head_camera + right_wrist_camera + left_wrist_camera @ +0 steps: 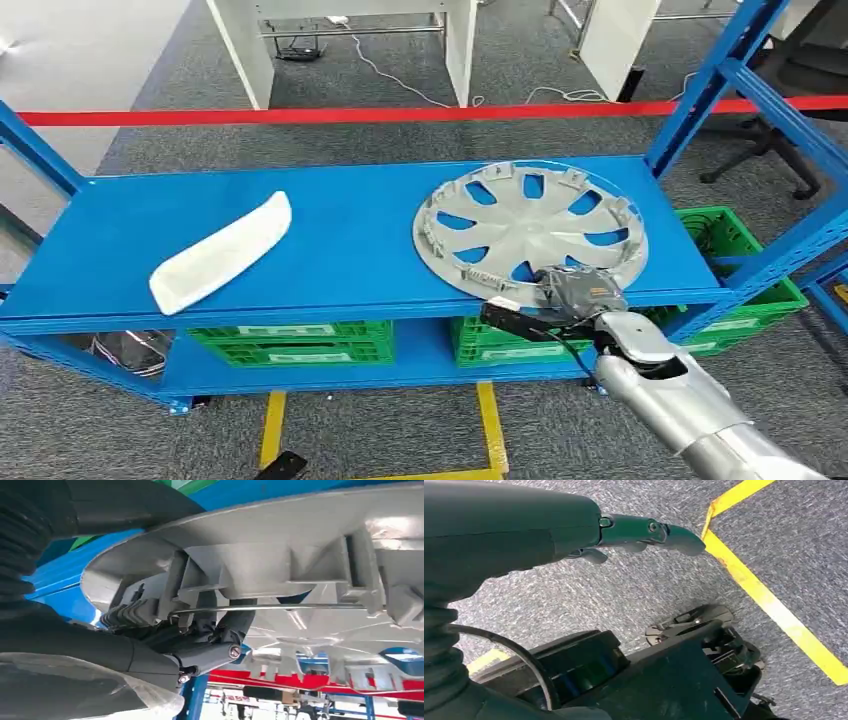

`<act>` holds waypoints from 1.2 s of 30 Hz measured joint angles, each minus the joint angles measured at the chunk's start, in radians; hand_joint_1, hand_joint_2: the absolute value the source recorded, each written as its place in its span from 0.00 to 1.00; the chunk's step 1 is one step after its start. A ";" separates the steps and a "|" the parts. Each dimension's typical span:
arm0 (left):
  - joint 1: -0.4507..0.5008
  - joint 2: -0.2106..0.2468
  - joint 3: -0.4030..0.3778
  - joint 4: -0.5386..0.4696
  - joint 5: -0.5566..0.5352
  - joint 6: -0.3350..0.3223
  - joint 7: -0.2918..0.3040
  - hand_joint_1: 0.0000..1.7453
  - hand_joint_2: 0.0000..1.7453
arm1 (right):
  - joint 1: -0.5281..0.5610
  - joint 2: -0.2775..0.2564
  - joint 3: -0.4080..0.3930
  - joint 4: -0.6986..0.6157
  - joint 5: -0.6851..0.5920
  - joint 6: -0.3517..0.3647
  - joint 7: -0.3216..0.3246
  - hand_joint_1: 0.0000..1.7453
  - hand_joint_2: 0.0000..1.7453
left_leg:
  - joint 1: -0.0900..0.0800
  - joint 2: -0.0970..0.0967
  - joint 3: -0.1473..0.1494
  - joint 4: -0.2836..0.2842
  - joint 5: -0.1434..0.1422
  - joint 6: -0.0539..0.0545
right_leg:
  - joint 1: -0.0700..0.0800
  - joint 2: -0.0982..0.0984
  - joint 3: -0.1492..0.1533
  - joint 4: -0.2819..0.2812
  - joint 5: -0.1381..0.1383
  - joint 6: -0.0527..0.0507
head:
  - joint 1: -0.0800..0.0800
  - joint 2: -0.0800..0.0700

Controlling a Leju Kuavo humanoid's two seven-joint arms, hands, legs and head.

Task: Take the parts from the cabinet and place them on the table.

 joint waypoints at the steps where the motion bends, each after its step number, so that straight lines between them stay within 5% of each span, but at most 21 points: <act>1: 0.000 0.000 0.001 0.000 -0.002 0.000 0.000 0.00 1.00 | 0.001 0.000 0.004 -0.006 0.000 0.000 0.000 1.00 1.00 | 0.000 0.000 0.000 0.000 0.000 0.000 | 0.000 0.000 0.000 0.000 0.000 0.000 | 0.000 0.000; 9: 0.006 0.002 0.018 0.000 -0.011 0.006 -0.013 0.00 1.00 | 0.074 -0.023 0.063 -0.208 0.003 -0.037 0.002 1.00 1.00 | 0.000 0.000 -0.002 0.001 0.000 0.000 | 0.000 0.000 -0.002 0.000 0.000 0.000 | 0.000 0.000; 16: 0.020 -0.001 0.047 0.000 0.001 0.003 -0.017 0.00 1.00 | 0.242 -0.077 0.116 -0.514 0.084 -0.179 0.012 1.00 1.00 | 0.000 -0.002 -0.009 0.001 0.000 0.000 | 0.000 -0.002 -0.008 0.000 -0.001 0.000 | 0.000 0.000; 23: 0.020 -0.004 0.061 0.000 0.015 0.000 -0.028 0.00 1.00 | 0.289 -0.106 0.128 -0.596 0.090 -0.197 0.010 1.00 1.00 | 0.000 -0.001 -0.010 0.002 0.000 0.000 | 0.000 -0.002 -0.009 0.000 0.000 0.000 | 0.000 0.000; 31: 0.034 -0.007 0.148 0.000 0.100 -0.009 -0.098 0.00 1.00 | 0.518 -0.116 0.105 -0.810 0.239 -0.553 -0.076 1.00 1.00 | 0.000 -0.003 -0.014 0.002 0.000 0.000 | 0.000 -0.003 -0.012 0.000 -0.001 0.000 | 0.000 0.000; 36: 0.033 -0.010 0.184 0.000 0.102 0.022 -0.121 0.00 1.00 | 0.615 -0.071 0.064 -0.963 0.259 -0.602 -0.231 1.00 1.00 | 0.000 -0.002 -0.015 0.002 0.000 0.000 | 0.000 -0.002 -0.014 0.000 -0.001 0.000 | -0.001 0.000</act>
